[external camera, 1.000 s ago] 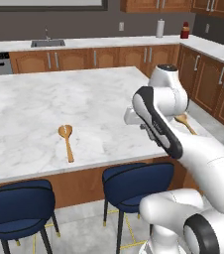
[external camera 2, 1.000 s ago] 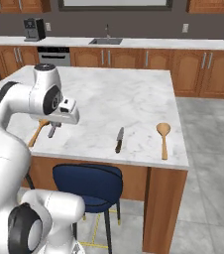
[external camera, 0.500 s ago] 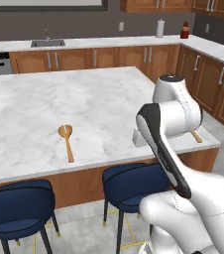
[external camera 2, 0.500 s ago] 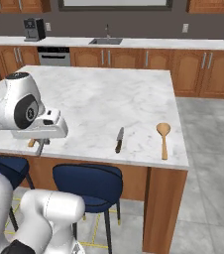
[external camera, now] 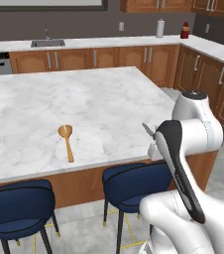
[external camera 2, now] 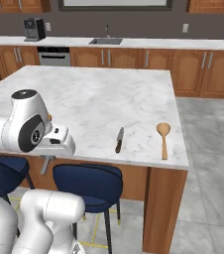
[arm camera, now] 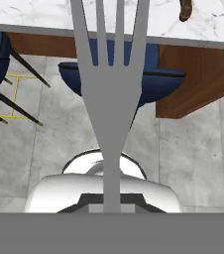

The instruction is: Pick up the metallic utensils from the counter and place them in the open drawer. Make sure not to pick up any wooden utensils.

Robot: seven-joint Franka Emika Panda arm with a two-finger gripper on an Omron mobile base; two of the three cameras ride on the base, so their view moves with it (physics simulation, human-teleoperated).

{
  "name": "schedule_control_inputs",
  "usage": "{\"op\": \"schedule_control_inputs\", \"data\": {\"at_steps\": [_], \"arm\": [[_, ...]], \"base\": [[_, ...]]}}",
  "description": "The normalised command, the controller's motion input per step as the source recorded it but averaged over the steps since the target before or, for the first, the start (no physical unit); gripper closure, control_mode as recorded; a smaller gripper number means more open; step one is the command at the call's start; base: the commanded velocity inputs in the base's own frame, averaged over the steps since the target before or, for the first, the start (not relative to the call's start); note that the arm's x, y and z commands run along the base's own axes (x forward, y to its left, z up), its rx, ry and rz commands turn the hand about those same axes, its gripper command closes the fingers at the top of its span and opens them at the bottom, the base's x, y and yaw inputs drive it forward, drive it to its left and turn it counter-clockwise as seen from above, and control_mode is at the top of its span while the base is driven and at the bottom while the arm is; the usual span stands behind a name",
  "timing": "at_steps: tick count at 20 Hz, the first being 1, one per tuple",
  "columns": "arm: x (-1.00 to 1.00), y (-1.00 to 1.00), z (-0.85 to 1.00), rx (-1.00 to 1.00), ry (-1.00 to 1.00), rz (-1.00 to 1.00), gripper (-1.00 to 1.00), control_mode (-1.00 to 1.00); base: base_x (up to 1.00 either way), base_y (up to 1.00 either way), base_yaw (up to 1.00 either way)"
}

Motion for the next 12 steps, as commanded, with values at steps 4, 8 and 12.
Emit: {"op": "schedule_control_inputs", "data": {"at_steps": [4,8,12], "arm": [[0.0,-0.07,0.0,0.0,0.0,0.0,1.0,-1.0],[0.0,0.0,-0.02,0.0,0.0,0.0,1.0,-1.0],[0.0,-0.05,-0.03,0.0,0.0,0.0,1.0,1.0]], "base": [[0.0,0.0,0.0],[0.0,0.0,0.0],[-0.01,-0.61,0.0]]}}
